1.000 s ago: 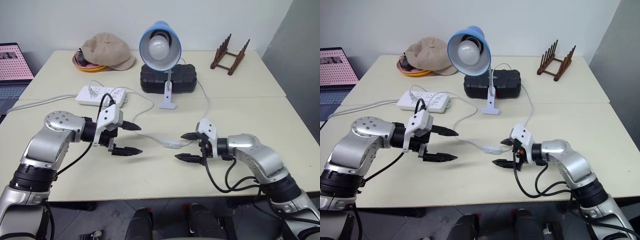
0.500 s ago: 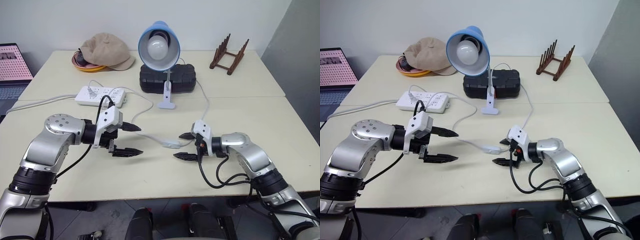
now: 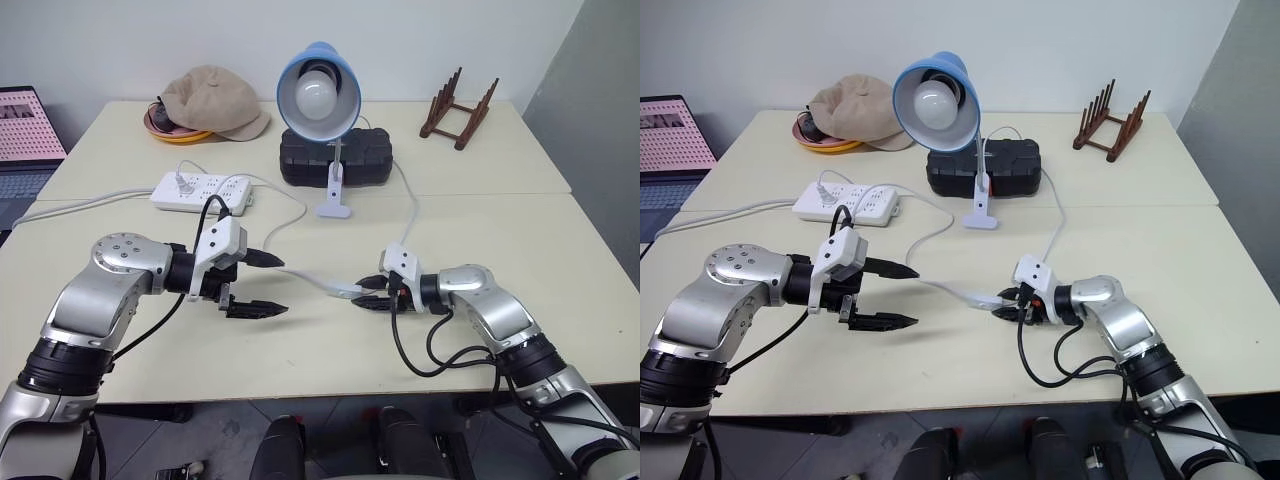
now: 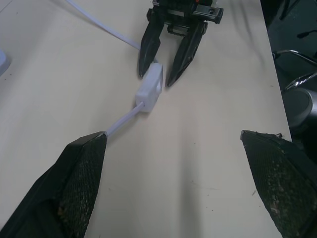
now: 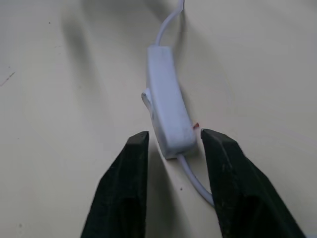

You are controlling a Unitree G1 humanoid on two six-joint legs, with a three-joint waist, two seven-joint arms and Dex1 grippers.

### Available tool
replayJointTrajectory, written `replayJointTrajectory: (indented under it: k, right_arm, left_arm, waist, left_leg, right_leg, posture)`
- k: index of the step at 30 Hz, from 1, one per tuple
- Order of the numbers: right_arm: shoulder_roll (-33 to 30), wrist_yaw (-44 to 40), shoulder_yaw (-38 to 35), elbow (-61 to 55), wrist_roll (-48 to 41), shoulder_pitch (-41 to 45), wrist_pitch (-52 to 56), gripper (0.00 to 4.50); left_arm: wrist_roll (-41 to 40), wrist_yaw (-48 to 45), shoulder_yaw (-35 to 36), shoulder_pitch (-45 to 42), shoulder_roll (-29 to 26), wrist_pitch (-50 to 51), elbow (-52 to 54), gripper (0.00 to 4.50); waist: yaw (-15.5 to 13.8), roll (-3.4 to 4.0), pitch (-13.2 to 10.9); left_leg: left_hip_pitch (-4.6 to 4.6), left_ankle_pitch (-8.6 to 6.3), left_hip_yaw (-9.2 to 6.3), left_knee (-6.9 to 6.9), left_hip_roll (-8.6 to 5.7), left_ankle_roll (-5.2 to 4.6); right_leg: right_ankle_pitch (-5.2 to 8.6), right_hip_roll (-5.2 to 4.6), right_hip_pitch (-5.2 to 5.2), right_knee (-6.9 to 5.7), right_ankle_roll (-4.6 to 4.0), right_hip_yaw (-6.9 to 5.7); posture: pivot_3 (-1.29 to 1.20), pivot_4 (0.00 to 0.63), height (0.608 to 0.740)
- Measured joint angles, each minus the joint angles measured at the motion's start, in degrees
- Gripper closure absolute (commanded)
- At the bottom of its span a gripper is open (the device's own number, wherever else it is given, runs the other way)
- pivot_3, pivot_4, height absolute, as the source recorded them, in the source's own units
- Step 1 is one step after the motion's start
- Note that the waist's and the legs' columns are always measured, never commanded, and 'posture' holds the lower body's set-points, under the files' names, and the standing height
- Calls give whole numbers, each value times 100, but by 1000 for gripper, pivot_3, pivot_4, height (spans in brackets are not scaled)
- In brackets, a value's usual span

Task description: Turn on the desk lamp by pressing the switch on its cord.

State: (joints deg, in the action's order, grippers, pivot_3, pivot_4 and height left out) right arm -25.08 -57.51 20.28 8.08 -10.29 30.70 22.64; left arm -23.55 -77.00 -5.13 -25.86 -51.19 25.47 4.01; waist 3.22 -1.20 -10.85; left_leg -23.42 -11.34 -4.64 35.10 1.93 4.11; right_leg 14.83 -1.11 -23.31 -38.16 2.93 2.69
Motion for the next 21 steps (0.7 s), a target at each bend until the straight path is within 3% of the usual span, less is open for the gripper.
replayJointTrajectory:
  k: [3, 11, 16, 21]
  right_arm:
    - [12, -3, -6, -16, -3, -9, 9, 4078]
    - [191, 82, -335, -206, -322, -188, 459, 4120]
    - [934, 831, -1548, -840, -1755, -39, 2089, 4120]
    - [922, 1187, -2532, -1379, -3090, 27, 3459, 4120]
  left_arm:
    - [0, -4, 0, 23, 0, -24, 0, 0]
    - [-174, -5, 5, 192, 4, 164, 103, 0]
    - [-1267, 620, 516, 568, 405, 1647, 521, 0]
    - [-2319, 1675, 1007, 792, 1144, 2970, 816, 0]
  waist:
    - [-1, 0, 0]
    - [-1, 0, 0]
    - [5, 0, 0]
    - [-68, -1, 1]
  left_leg:
    - [0, 0, 0, 0, 0, 0]
    - [0, 0, 0, 0, 0, 0]
    - [6, 0, -3, 4, 2, 0]
    - [15, 0, -10, 8, 0, -1]
  right_leg:
    - [0, 0, 0, 1, 0, 0]
    - [0, 0, 0, -2, 0, 1]
    - [1, 0, -1, -29, -1, 1]
    - [5, 0, 2, -47, -6, -4]
  posture:
    - [0, 150, 740]
    - [0, 150, 740]
    - [0, 150, 740]
    - [0, 150, 740]
